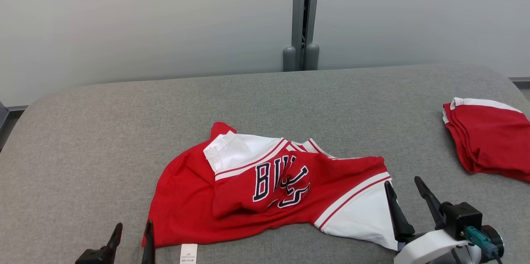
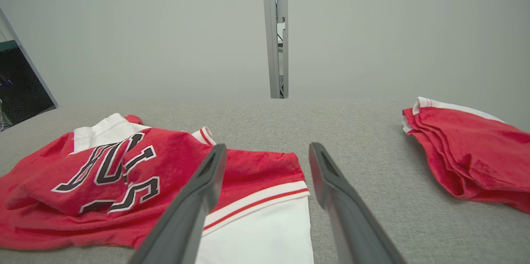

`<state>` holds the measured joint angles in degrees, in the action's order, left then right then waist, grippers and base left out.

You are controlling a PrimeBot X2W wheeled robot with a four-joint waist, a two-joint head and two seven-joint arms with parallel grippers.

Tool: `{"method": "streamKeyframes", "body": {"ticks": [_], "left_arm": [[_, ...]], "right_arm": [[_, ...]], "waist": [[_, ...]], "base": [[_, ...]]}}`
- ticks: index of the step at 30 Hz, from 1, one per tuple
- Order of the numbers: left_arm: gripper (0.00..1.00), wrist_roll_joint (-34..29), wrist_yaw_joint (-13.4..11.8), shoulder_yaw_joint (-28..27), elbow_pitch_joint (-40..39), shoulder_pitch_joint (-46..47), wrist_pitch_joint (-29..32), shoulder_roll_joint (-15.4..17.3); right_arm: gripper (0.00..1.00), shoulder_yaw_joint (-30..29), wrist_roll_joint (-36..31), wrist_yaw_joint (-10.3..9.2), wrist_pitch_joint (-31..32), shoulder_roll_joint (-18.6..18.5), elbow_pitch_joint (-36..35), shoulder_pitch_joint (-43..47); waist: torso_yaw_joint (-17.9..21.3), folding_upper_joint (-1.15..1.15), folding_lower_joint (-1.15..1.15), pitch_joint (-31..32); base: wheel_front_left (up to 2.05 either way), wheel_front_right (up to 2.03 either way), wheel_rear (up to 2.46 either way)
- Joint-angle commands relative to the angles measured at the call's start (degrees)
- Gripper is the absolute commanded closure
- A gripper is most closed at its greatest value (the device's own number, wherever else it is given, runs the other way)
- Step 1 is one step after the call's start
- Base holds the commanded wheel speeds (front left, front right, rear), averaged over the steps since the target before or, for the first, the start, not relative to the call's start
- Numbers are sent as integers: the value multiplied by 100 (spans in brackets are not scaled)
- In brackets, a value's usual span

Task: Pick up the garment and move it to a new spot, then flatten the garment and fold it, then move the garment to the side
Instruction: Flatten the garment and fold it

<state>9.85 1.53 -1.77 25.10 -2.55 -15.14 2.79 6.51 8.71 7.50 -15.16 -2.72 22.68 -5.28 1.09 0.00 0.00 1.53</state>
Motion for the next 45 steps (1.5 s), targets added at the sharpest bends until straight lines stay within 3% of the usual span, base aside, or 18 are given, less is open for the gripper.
{"method": "streamKeyframes", "body": {"ticks": [1, 17, 25, 29, 30, 33, 39, 40, 41, 45], "left_arm": [[0, 26, 31, 35, 49, -51, 1, 26], [0, 368, 29, 293, 731, 386, 1, 27], [0, 407, -27, 295, 820, 493, 1, 26], [0, 434, -59, 279, 825, 517, 1, 27], [0, 427, -57, 274, 829, 507, 1, 27], [0, 451, -63, 245, 853, 431, 1, 27], [0, 488, -112, 166, 914, 329, 1, 27], [0, 487, -114, 157, 924, 334, 1, 26], [0, 519, -130, 129, 944, 339, 1, 28], [0, 512, -125, 101, 1012, 379, 1, 26]], "right_arm": [[0, 26, 17, -2, 3, -37, 46, 51], [0, -322, -315, -2, 3, -36, 1356, -152], [0, -59, -250, -1, 12, -28, 1850, -167], [1, 47, -164, 0, 25, -20, 1911, -26], [9, 70, -153, 0, 26, -20, 1910, 18], [0, 75, -117, -1, 30, -22, 1831, 163], [0, 97, -90, -1, 26, -30, 1686, 312], [3, 115, -79, -1, 26, -31, 1691, 309], [13, 146, -65, -2, 25, -30, 1700, 293], [11, 280, -32, -1, 26, -28, 1753, 146]], "waist": [[-15, 0, 0, -15], [-51, 0, 0, -656], [-65, 0, 0, -777], [-48, 0, 0, -784], [-39, 0, 0, -778], [7, 0, 0, -705], [109, 0, 0, -620], [123, 0, 0, -621], [142, 0, 0, -626], [175, 0, 0, -654]], "base": [[0, 0, 0], [0, 0, 0], [0, 0, 0], [0, 0, 0], [0, 0, 0], [0, 0, 0], [0, 0, 0], [0, 0, 0], [0, 0, 0], [0, 0, 0]]}}
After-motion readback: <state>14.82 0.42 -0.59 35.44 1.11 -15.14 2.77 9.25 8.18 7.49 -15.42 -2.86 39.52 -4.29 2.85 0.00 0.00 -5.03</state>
